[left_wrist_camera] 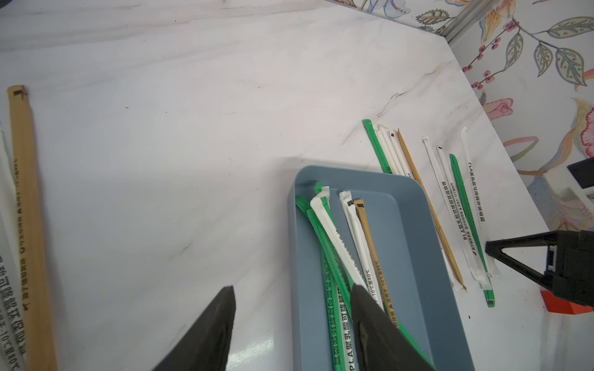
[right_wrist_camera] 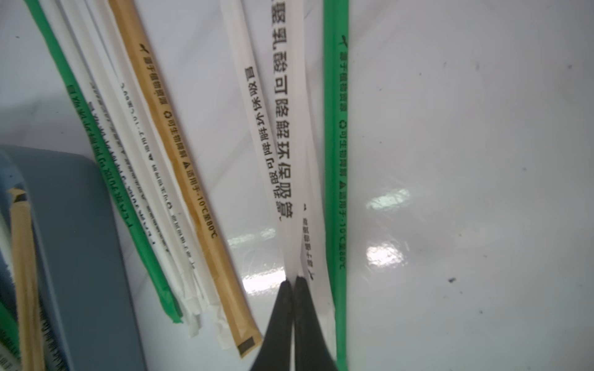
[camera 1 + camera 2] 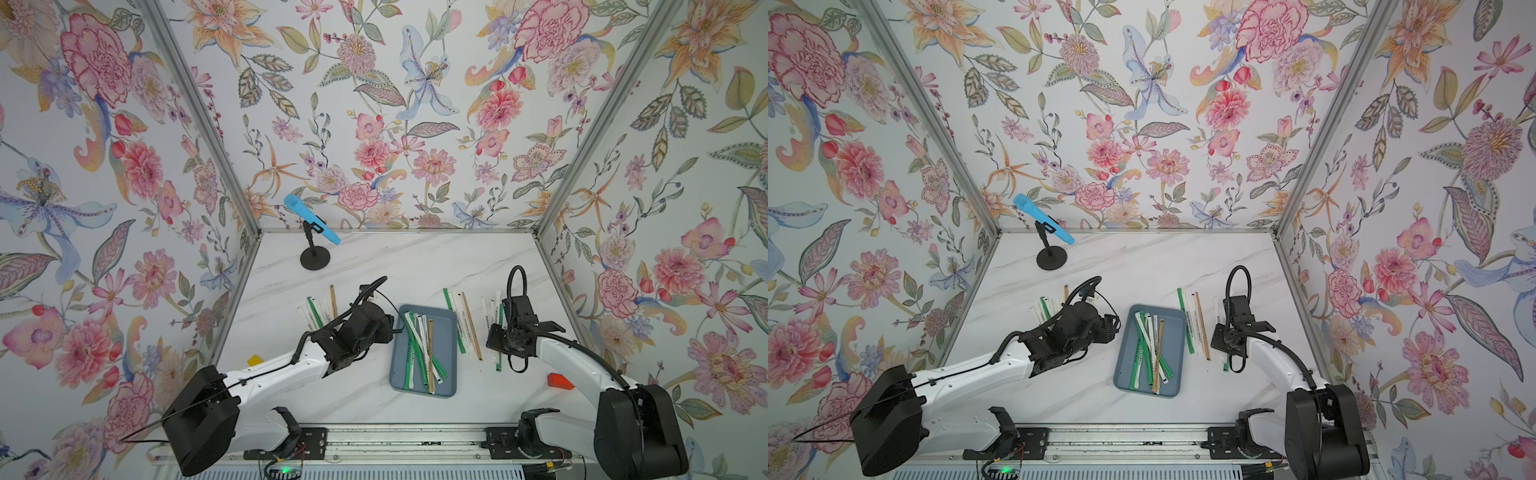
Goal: Put the straws into the storage box
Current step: Pick up the straw from the center of the board.
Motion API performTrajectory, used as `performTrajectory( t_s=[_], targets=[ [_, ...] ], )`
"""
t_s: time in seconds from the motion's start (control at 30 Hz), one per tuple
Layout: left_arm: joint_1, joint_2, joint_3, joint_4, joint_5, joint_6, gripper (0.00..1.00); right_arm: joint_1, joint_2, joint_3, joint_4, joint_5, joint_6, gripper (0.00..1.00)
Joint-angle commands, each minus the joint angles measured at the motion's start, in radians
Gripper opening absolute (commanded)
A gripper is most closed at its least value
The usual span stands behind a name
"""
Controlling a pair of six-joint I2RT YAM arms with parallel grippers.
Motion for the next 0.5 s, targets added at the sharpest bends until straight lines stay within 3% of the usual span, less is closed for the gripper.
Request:
performTrajectory(
  t_s=[0.0,0.13,0.27,0.47],
  targets=[
    [0.054,-0.037,-0.029,-0.056,-0.035,0.037,0.61,0.039,-0.074,0.043,-0.090,0.014,0.035,0.00],
    [0.130,-0.058,-0.058,-0.048,-0.007,0.047,0.61,0.132,-0.151,0.057,-0.124,-0.002,0.115,0.00],
    [0.203,-0.040,-0.068,-0.058,-0.002,0.063,0.62,0.292,-0.189,0.086,-0.125,-0.001,0.219,0.00],
    [0.299,0.036,-0.069,-0.039,0.025,0.093,0.62,0.533,-0.122,0.129,-0.062,0.022,0.336,0.00]
  ],
)
